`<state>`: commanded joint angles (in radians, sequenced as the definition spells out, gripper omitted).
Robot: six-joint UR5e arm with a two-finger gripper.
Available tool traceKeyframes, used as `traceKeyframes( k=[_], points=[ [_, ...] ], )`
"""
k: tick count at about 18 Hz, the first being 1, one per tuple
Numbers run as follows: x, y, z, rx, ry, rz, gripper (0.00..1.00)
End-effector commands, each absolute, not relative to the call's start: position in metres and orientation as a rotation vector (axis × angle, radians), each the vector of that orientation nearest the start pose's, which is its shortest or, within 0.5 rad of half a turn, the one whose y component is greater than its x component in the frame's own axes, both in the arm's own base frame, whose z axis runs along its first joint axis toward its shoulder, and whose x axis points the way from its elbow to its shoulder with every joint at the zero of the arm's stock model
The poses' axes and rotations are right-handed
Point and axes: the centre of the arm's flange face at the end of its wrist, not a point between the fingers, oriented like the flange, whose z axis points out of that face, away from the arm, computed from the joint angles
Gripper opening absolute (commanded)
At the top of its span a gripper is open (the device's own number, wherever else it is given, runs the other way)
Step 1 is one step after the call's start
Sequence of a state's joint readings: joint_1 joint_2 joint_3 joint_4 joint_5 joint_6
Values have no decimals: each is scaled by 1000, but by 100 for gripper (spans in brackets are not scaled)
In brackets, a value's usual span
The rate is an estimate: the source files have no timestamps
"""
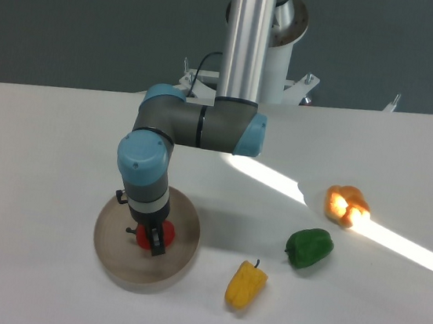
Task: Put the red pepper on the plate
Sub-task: 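Hold the pepper on the plate and open the gripper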
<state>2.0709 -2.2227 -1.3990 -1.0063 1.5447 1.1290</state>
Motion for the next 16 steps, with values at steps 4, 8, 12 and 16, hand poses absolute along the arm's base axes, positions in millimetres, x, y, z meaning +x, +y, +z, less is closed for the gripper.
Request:
traceKeyframes(
  k=[4, 8, 12, 16],
  points=[
    [-223, 691, 229, -2913, 952, 67, 94],
    [-224, 691, 235, -2905, 954, 77, 100],
    [-225, 691, 241, -2901, 950, 86, 100],
    [-226, 687, 252, -2896, 944, 99, 100]
  ],
)
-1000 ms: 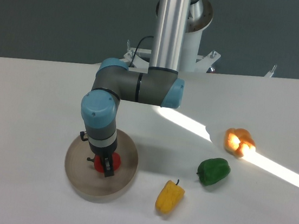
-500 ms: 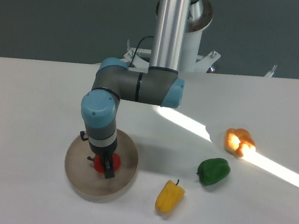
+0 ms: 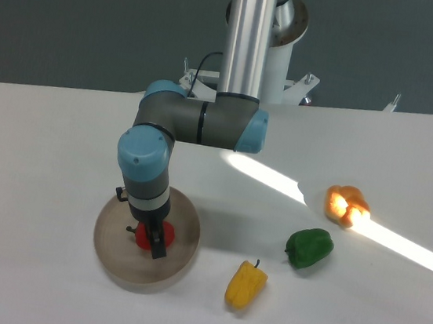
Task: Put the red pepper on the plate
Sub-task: 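Hold the pepper on the plate and open the gripper, then raise the open gripper up away from the pepper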
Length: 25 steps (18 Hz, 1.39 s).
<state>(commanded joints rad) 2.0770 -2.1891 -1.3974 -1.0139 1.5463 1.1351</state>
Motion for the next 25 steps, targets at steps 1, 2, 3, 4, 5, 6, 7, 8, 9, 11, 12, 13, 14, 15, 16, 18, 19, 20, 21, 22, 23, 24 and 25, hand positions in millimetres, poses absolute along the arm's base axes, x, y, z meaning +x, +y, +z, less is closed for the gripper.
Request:
traceKeyframes(
  k=[1, 2, 3, 4, 5, 6, 7, 8, 9, 11, 12, 13, 14, 15, 16, 18, 19, 20, 21, 22, 23, 24, 25],
  points=[
    [-226, 686, 256, -2894, 941, 103, 100],
    [-228, 685, 261, -2891, 938, 110, 100],
    [-230, 683, 263, -2891, 933, 112, 100],
    [-233, 682, 267, -2891, 926, 117, 100],
    [-233, 681, 270, -2889, 925, 121, 100],
    [-236, 679, 270, -2890, 923, 118, 100],
    [-239, 678, 275, -2886, 922, 129, 100],
    [-241, 677, 277, -2885, 919, 128, 100],
    [-243, 675, 281, -2883, 919, 133, 100],
    [-251, 670, 287, -2879, 934, 140, 100],
    [-256, 666, 291, -2886, 936, 131, 100],
    [-262, 661, 296, -2888, 935, 131, 100],
    [-269, 657, 301, -2885, 939, 135, 100],
    [-273, 653, 304, -2882, 962, 136, 100],
    [-287, 644, 310, -2882, 979, 135, 100],
    [-300, 635, 317, -2881, 986, 140, 100],
    [-315, 623, 322, -2879, 991, 150, 100],
    [-325, 615, 326, -2875, 1001, 159, 100],
    [-334, 610, 328, -2873, 1011, 162, 100],
    [-344, 600, 336, -2866, 1033, 172, 100],
    [-352, 594, 339, -2862, 1052, 173, 100],
    [-367, 583, 341, -2863, 1059, 172, 100],
    [-372, 577, 347, -2863, 1057, 177, 100]
  ],
)
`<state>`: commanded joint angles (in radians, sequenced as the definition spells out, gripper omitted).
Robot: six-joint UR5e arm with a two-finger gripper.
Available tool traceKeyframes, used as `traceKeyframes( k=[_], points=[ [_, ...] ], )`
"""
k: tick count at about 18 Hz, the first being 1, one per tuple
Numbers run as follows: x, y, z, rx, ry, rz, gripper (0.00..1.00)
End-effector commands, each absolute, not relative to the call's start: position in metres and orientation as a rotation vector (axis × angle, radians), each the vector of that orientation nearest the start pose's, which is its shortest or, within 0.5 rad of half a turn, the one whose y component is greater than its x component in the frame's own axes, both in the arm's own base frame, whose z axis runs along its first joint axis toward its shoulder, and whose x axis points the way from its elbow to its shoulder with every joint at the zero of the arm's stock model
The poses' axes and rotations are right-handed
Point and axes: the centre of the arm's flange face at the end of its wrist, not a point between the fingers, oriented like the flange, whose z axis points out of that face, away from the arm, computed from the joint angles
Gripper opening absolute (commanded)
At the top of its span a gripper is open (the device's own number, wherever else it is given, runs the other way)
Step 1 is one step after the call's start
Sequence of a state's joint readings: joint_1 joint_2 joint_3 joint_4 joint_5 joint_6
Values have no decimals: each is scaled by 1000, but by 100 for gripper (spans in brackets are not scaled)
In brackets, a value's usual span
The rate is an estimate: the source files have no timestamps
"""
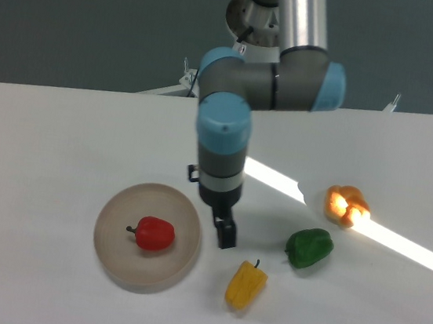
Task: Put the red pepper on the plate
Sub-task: 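Raise the open gripper up away from the pepper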
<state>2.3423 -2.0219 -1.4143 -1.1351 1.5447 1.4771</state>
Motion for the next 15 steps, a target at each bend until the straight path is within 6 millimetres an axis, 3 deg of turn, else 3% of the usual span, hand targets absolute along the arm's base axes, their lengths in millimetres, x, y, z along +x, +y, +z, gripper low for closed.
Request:
traceKeyframes(
  k=[6, 15],
  points=[
    [-386, 564, 354, -2872, 1036, 184, 100],
    [-383, 565, 352, -2863, 1065, 183, 100]
  ],
)
